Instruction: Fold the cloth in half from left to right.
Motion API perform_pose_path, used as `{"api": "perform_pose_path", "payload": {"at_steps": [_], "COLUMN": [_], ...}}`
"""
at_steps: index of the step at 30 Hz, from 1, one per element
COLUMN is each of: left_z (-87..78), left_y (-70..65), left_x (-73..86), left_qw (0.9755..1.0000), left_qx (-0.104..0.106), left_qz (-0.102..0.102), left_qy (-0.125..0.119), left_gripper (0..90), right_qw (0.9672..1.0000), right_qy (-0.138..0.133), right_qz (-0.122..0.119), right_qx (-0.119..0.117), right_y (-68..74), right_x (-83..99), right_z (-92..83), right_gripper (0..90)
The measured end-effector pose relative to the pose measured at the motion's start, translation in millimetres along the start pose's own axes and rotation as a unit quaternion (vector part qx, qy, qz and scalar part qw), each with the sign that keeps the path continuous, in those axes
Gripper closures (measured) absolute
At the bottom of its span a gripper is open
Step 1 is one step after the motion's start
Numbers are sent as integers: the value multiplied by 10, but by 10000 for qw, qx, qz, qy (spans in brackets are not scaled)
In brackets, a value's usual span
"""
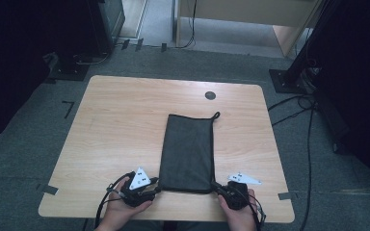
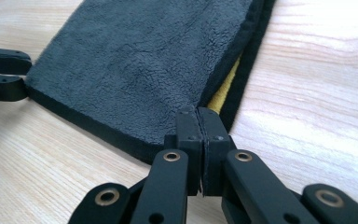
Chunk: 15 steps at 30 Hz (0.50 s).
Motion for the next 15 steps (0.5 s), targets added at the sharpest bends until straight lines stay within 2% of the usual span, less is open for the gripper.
{"api": "perform_pose_path", "payload": {"at_steps": [4, 7, 10, 13, 15], "left_z": [6, 7, 4, 9, 14], "left_y": [-7, -7, -24, -74, -104], "left_x": [14, 12, 13, 42, 57], "left_qw": [10000, 10000, 10000, 9995, 9989], "left_qx": [13, 35, 65, 187, 198], "left_qz": [32, 8, 51, 210, 368], "left_qy": [56, 47, 37, 155, 212], "left_gripper": [621, 619, 626, 729, 810], "right_qw": [10000, 9999, 9999, 10000, 10000], "right_qy": [42, -41, -115, -49, -21], "right_qz": [7, 95, 75, 55, 49], "right_qx": [53, 43, 70, 67, 62], "right_y": [-16, -21, -18, -48, -57], "right_x": [0, 4, -3, 26, 43], "right_z": [-29, -61, -95, -67, -56], "right_gripper": [888, 885, 880, 863, 854]}}
Point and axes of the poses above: each handheld gripper's, and its own axes: z roughly forward along the jaws, x roughly out of its underside, y roughly to its left, the point moved 10 cm from there along z, roughly forward along the jaws, and after that the axes turned 12 degrees about -z, right-handed, at the moved point
